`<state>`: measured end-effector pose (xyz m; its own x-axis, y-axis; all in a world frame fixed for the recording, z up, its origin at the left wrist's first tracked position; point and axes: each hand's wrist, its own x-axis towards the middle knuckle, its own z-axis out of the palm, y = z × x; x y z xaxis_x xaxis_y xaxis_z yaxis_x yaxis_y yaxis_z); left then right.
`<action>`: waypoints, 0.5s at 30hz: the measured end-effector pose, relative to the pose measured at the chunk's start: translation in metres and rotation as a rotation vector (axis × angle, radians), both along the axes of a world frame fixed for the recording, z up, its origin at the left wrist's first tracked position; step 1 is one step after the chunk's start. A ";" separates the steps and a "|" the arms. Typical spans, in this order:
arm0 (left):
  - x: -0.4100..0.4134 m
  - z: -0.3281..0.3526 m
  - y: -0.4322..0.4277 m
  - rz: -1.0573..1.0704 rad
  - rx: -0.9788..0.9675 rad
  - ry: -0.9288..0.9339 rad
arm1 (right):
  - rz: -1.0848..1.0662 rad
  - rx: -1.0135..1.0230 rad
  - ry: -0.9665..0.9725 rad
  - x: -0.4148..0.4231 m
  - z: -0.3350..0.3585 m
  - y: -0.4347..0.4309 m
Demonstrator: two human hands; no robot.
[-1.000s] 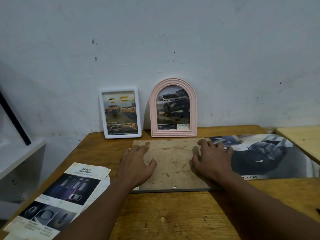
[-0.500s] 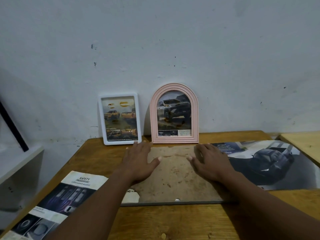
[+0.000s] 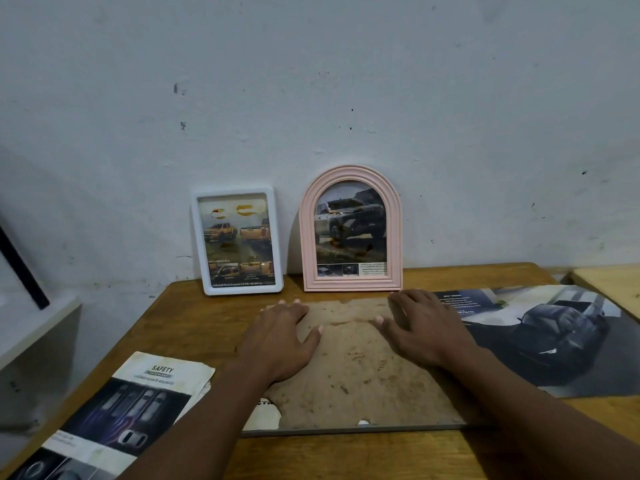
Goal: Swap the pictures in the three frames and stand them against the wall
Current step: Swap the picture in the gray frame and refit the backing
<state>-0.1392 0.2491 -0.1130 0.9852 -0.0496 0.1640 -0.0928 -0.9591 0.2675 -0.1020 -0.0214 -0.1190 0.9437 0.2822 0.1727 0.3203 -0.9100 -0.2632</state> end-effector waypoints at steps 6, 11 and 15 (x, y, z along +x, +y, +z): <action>-0.006 0.005 -0.007 -0.002 0.112 0.013 | 0.033 -0.033 -0.051 -0.004 0.003 0.000; -0.012 0.005 -0.012 0.027 0.102 -0.007 | 0.017 -0.112 -0.126 -0.007 0.002 0.002; -0.017 0.004 -0.020 0.176 0.118 -0.022 | -0.002 -0.113 -0.122 -0.007 -0.001 0.004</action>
